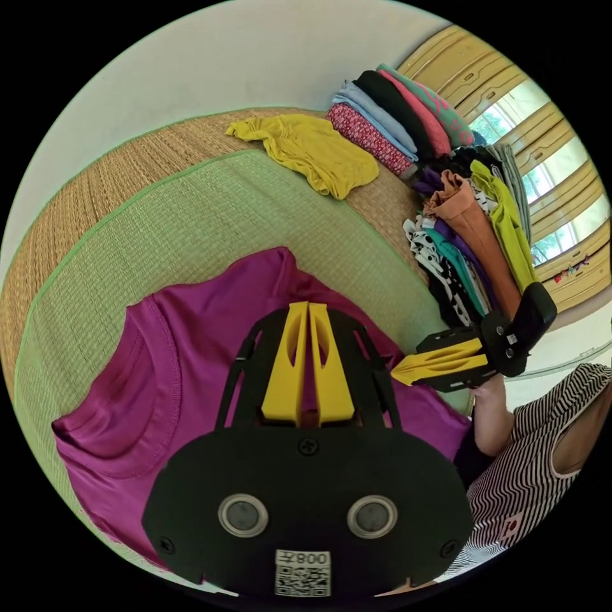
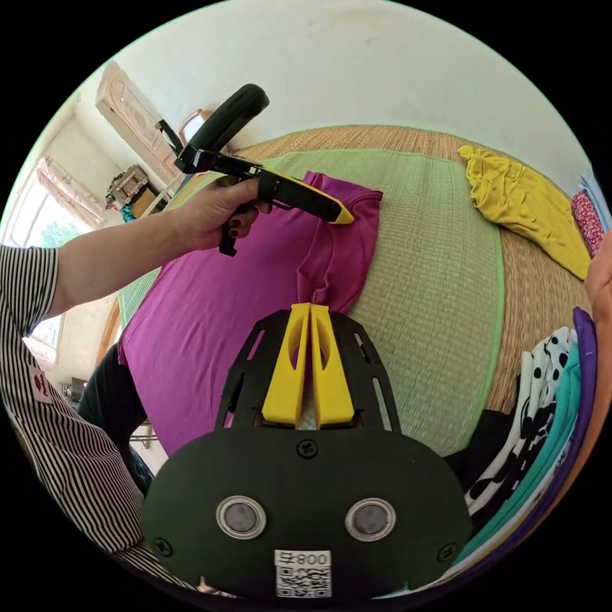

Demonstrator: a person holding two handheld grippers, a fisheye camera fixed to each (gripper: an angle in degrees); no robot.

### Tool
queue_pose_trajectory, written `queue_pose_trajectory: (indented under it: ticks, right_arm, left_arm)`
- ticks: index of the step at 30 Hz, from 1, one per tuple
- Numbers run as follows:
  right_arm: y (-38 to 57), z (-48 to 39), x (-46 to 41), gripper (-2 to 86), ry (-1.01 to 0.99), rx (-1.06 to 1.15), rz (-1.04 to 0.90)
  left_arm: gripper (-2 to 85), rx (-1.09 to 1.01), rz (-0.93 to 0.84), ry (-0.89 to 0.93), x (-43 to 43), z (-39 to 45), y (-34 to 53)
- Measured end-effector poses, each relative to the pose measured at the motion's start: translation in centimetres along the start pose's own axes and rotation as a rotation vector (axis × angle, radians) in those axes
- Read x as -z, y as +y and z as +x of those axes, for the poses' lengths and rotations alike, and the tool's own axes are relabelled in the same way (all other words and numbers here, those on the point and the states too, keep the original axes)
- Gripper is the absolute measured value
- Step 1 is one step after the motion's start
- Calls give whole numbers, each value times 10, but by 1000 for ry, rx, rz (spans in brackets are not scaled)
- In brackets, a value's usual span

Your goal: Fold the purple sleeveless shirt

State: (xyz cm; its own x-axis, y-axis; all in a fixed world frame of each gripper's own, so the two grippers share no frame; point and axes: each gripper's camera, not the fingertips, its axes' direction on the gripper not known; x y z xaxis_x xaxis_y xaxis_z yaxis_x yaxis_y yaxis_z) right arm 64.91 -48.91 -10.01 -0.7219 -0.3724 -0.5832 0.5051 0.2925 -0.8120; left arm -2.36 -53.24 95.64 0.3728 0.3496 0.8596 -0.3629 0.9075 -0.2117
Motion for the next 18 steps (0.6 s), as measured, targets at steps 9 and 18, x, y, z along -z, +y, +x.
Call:
queue_pose_trajectory:
  ticks: [9, 18]
  right_arm:
    - [-8, -10, 7, 0, 0, -51, 28]
    - [-13, -33, 26, 1, 45, -85, 101]
  left_arm:
    - [1, 72, 34, 53, 20, -28, 63]
    - [6, 246, 285, 250, 116, -39, 245]
